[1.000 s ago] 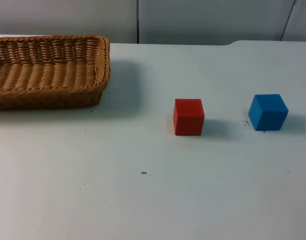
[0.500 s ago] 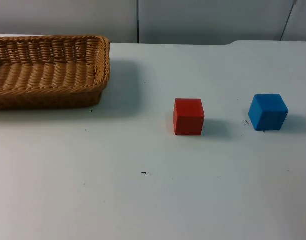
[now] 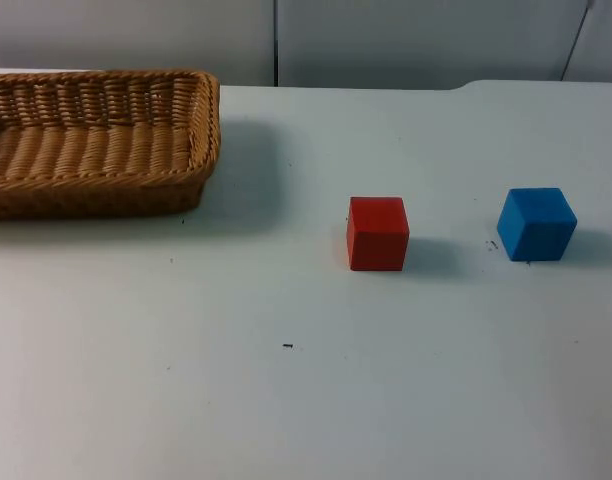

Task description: Pick up the basket with the left hand and place the blue cube into the basket with the right hand.

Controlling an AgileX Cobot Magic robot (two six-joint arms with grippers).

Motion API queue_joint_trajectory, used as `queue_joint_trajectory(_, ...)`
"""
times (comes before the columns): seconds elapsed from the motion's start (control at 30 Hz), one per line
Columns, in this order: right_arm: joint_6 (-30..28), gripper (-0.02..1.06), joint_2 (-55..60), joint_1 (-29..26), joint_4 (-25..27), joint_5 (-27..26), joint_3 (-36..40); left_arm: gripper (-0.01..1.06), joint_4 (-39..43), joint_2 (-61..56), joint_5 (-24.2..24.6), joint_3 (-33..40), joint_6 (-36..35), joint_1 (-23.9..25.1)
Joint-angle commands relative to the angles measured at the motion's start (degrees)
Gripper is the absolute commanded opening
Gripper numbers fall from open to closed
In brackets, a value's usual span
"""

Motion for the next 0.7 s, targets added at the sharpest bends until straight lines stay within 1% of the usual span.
queue_joint_trajectory(0.0,0.0,1.05,0.3,-0.4,0.3,-1.5,-1.2,1.04,-13.2,5.7,-1.9,-0.1,9.1,-0.4)
queue_joint_trajectory(0.07,0.0,1.05,0.3,-0.4,0.3,-1.9,-2.3,1.04,-24.7,10.7,-2.3,-0.1,16.0,-0.4)
queue_joint_trajectory(0.1,0.0,1.05,0.3,-0.4,0.3,-1.9,-2.3,1.04,-24.7,10.7,-2.3,-0.1,16.0,-0.4)
queue_joint_trajectory(0.17,0.0,1.05,0.3,-0.4,0.6,-2.6,-2.9,1.04,-24.7,16.2,-3.1,-1.4,17.2,-0.4)
queue_joint_trajectory(0.23,0.0,1.05,0.3,-0.4,1.7,-2.7,-3.4,1.04,-24.7,21.1,-1.2,-3.4,16.0,-0.4)
queue_joint_trajectory(0.27,0.0,1.05,0.3,-0.4,1.7,-2.7,-3.4,1.04,-24.7,21.1,-1.2,-3.4,16.0,-0.4)
queue_joint_trajectory(0.3,0.0,1.05,0.3,-0.4,1.7,-3.0,-3.4,1.04,-24.7,24.7,1.0,-5.1,16.0,-0.4)
queue_joint_trajectory(0.33,0.0,1.05,0.3,-0.4,1.7,-3.0,-3.4,1.04,-24.7,26.3,1.9,-6.3,16.0,-0.8)
queue_joint_trajectory(0.37,-0.1,1.05,0.3,-0.4,1.7,-2.9,-3.4,1.04,-24.7,27.9,1.6,-7.5,16.3,-1.4)
queue_joint_trajectory(0.4,-0.5,1.05,0.3,-0.4,1.7,-2.9,-3.4,1.04,-24.7,29.2,0.0,-8.5,16.3,-2.1)
queue_joint_trajectory(0.43,-0.5,1.05,0.3,-0.4,1.7,-2.9,-3.4,1.04,-24.7,29.2,0.0,-8.5,16.3,-2.1)
queue_joint_trajectory(0.5,-0.6,1.05,0.3,-0.4,1.7,-2.9,-3.4,1.04,-24.7,30.9,-4.7,-10.4,15.5,-3.7)
queue_joint_trajectory(0.57,-1.2,1.05,0.3,-0.4,1.5,-2.9,-3.4,1.04,-24.7,32.6,-8.5,-12.3,12.8,-5.0)
queue_joint_trajectory(0.6,-1.2,1.05,0.3,-0.4,1.5,-2.9,-3.4,1.04,-24.7,32.6,-8.5,-12.3,12.8,-5.0)
queue_joint_trajectory(0.67,-1.9,1.05,0.3,-0.4,1.5,-2.9,-3.4,1.04,-24.7,34.4,-10.6,-14.5,10.8,-5.4)
